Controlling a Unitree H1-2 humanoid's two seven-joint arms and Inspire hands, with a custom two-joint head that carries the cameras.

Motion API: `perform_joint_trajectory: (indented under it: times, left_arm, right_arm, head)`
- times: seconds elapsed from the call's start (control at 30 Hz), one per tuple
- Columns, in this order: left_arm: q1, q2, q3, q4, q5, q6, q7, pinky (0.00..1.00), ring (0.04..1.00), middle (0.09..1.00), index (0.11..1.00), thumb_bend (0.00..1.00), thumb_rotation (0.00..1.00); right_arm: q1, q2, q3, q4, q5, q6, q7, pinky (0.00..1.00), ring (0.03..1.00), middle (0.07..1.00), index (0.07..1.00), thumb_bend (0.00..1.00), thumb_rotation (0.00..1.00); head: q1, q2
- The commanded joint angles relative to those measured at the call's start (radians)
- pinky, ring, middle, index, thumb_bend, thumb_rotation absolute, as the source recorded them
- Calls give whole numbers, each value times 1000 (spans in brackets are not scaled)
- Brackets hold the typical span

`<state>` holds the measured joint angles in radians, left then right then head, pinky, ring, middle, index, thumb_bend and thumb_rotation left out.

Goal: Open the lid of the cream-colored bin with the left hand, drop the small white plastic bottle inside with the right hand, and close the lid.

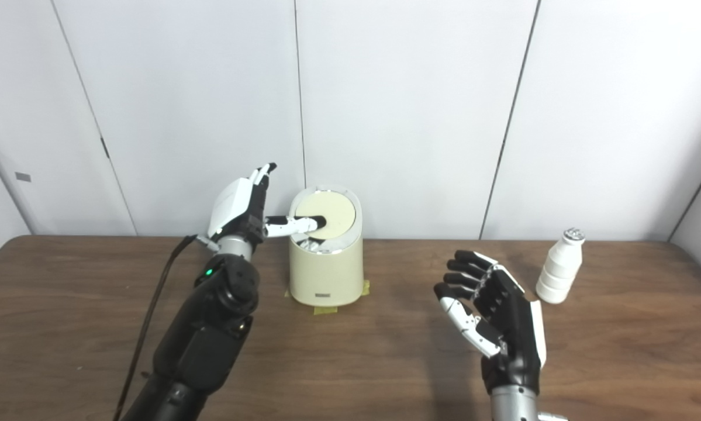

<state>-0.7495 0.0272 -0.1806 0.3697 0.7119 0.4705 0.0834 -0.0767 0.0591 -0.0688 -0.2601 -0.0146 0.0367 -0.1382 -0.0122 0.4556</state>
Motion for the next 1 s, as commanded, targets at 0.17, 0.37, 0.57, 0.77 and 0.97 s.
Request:
perform_joint_trajectory:
  times: [0.17, 0.37, 0.57, 0.77, 0.97]
  left_arm:
    - [-91, -1, -7, 28, 0, -6, 76, 1000, 1000, 1000, 987, 967, 455]
    - [-95, -5, -8, 50, -3, -3, 86, 1000, 1000, 1000, 984, 952, 450]
    - [-100, 14, -38, 61, 31, -2, 87, 1000, 1000, 1000, 979, 964, 358]
    - [-99, 95, -195, 67, 192, -11, 106, 1000, 1000, 1000, 984, 1000, 284]
    - [-104, 130, -270, 95, 289, -5, 116, 1000, 1000, 1000, 1000, 1000, 288]
  right_arm:
    - [-30, 10, 0, -41, 3, -30, -3, 538, 612, 638, 629, 287, 87]
    - [-30, 7, 4, -41, -8, -38, -5, 529, 610, 642, 632, 268, 51]
    - [-31, 8, 4, -43, -10, -36, -8, 518, 601, 636, 630, 269, 31]
    - [-34, 11, 4, -45, -11, -22, -11, 520, 603, 637, 628, 273, 77]
    - [-35, 11, 6, -42, -14, -32, -12, 517, 603, 636, 626, 276, 56]
  head:
    - [-4, 2]
    - [-8, 5]
    - [-8, 7]
    - [-7, 7]
    - [-10, 9]
